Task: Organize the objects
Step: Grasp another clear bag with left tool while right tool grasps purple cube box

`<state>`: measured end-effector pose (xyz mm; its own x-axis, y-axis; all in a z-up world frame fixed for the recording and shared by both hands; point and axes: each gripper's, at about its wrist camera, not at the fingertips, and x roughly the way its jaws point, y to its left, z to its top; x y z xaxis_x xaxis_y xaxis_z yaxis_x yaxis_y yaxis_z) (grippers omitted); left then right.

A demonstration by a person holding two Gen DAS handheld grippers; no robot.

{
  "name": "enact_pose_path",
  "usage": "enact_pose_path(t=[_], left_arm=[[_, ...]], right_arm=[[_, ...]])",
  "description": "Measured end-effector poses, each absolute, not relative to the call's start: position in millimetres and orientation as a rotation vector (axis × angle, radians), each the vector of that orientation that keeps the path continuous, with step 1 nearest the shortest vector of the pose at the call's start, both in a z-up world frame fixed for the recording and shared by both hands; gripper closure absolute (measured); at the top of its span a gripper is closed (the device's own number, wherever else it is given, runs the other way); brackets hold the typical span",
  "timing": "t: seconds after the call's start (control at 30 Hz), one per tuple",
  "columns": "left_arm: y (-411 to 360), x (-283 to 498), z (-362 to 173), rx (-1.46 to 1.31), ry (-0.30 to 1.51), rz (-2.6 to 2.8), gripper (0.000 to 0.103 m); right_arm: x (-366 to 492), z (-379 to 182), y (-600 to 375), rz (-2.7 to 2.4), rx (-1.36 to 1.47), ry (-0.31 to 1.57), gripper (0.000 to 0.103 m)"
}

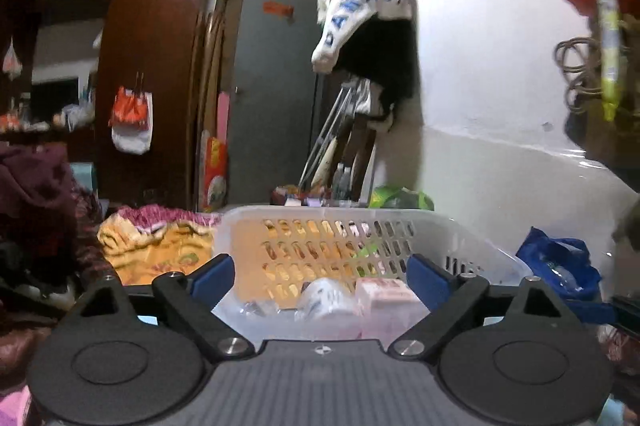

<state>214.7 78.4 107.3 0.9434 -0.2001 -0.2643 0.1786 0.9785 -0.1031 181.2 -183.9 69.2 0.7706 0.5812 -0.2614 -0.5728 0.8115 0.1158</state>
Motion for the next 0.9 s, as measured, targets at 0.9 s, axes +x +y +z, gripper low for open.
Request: enact_pose_path(t=[0.9], left_arm=[[177, 198, 18, 0.023, 0.642, 0.122, 0.035]], right_arm=[[188, 12, -168, 0.64, 0.0, 0.499, 0.006]])
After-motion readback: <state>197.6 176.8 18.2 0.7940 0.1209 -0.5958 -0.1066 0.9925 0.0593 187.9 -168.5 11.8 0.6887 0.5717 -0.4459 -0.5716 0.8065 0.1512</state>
